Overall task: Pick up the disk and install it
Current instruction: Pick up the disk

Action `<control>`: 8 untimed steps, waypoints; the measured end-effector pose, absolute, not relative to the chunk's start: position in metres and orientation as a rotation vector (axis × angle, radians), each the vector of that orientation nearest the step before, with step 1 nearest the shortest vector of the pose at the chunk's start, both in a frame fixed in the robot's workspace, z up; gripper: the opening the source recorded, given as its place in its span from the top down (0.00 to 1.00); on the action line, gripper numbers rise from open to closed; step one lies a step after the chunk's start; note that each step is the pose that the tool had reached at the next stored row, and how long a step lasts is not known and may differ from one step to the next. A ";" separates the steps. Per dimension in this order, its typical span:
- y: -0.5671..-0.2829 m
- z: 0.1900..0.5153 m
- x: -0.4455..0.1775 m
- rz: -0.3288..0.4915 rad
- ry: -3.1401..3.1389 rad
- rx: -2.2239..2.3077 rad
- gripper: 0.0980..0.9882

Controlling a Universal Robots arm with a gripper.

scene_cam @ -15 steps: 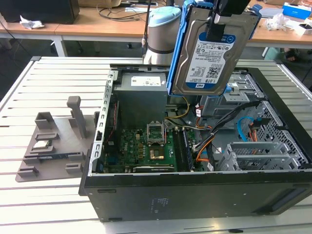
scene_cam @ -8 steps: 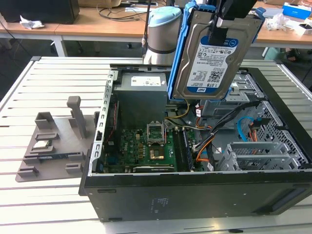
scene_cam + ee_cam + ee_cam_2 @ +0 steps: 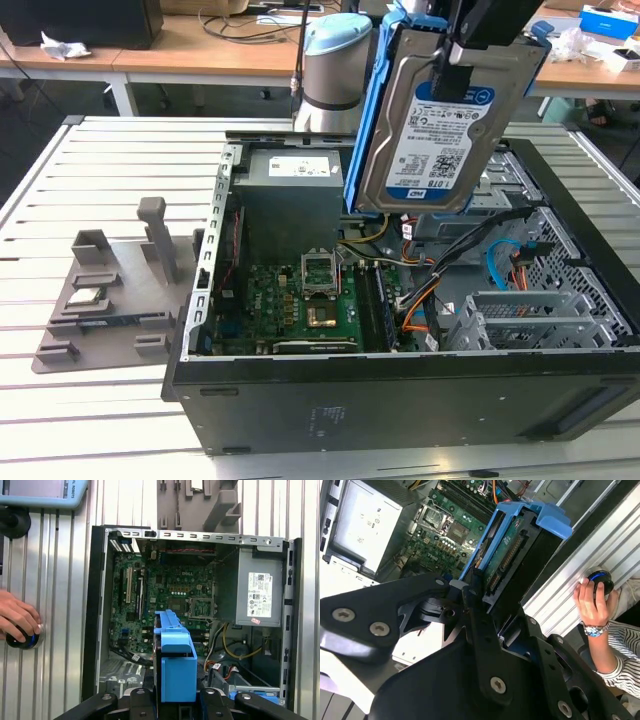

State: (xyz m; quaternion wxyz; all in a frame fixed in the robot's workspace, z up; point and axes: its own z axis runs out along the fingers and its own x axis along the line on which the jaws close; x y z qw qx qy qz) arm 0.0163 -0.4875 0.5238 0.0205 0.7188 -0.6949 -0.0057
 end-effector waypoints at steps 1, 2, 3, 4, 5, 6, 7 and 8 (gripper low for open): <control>-0.489 0.524 0.016 -0.017 -2.155 2.229 0.70; -0.490 0.524 0.016 -0.017 -2.155 2.229 0.70; -0.491 0.524 0.016 -0.017 -2.155 2.229 0.70; -0.492 0.524 0.016 -0.017 -2.155 2.229 0.70; -0.495 0.524 0.016 -0.017 -2.155 2.229 0.70; -0.496 0.524 0.016 -0.017 -2.155 2.229 0.70; -0.498 0.524 0.016 -0.017 -2.155 2.229 0.70; -0.499 0.524 0.016 -0.017 -2.155 2.229 0.70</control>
